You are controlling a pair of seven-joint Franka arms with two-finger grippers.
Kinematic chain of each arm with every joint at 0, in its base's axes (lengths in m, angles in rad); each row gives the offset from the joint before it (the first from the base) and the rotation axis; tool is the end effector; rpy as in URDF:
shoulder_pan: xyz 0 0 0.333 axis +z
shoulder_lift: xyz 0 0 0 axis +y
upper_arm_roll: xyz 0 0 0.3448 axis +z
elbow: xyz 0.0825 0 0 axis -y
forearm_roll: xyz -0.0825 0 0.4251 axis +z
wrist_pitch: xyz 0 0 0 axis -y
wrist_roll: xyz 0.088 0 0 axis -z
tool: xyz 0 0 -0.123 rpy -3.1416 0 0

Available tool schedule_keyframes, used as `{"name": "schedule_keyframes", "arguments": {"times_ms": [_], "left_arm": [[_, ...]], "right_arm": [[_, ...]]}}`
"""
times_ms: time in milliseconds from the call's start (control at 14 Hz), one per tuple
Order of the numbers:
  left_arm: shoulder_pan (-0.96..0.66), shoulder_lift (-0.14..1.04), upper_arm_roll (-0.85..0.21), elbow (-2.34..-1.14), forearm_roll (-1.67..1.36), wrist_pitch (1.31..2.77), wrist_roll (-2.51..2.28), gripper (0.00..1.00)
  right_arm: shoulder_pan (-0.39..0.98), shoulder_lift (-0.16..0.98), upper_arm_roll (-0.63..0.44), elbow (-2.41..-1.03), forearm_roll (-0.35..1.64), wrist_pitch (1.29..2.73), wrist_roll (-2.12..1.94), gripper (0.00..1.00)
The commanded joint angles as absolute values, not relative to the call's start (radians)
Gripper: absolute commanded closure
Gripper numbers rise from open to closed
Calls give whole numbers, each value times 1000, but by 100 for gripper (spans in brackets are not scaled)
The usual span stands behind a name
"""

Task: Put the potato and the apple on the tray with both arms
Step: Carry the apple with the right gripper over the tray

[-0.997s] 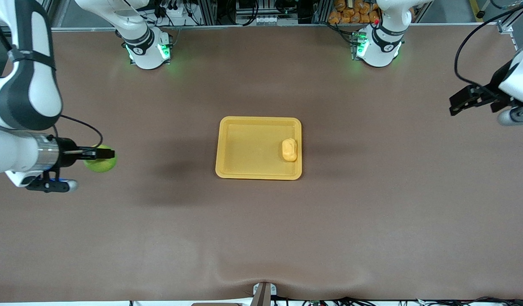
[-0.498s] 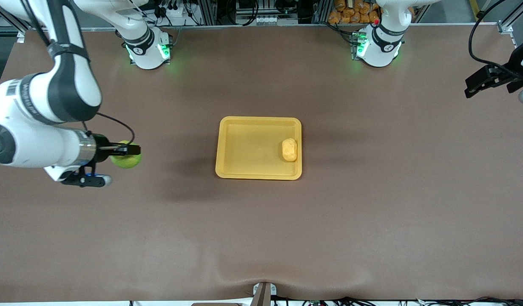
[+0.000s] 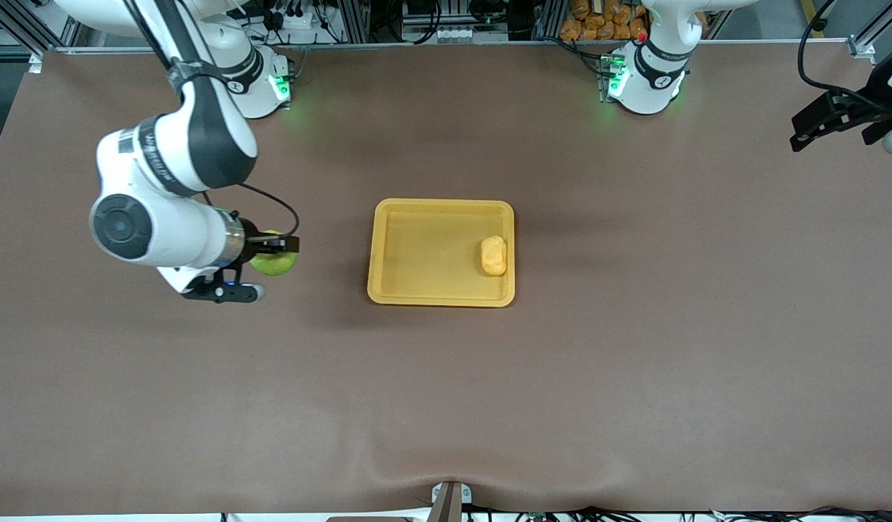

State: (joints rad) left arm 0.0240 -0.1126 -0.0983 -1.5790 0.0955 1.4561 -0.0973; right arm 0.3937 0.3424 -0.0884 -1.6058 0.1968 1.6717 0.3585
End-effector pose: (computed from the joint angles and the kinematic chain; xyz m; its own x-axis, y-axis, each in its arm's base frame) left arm 0.5434 -0.0314 0.6878 0.9994 0.0341 0.0001 0.0339 -0.9938 -0.1063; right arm 0.6313 0.2282 0.4099 0.9471 -0.0867 -0.3091 -0.1064 -0.9932 -0.0472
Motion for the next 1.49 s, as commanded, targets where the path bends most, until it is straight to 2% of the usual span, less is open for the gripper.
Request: {"name": "schedule_keyframes", "arguments": {"times_ms": [0, 285, 641, 997, 1424], "left_arm": [[18, -123, -94, -1595, 75, 1460, -77, 0], [17, -121, -95, -1597, 61, 1459, -77, 0], [18, -106, -110, -1601, 61, 1459, -72, 0], [21, -110, -115, -1611, 61, 1459, -71, 0], [26, -110, -114, -1612, 61, 1466, -71, 0]], "right_arm": [[475, 304, -98, -1699, 215, 1773, 433, 100], [557, 328, -98, -1752, 215, 1914, 478, 100], [603, 405, -97, -1747, 242, 1934, 497, 100], [681, 503, -97, -1738, 245, 2060, 592, 100], [732, 594, -97, -1690, 245, 2092, 657, 100]]}}
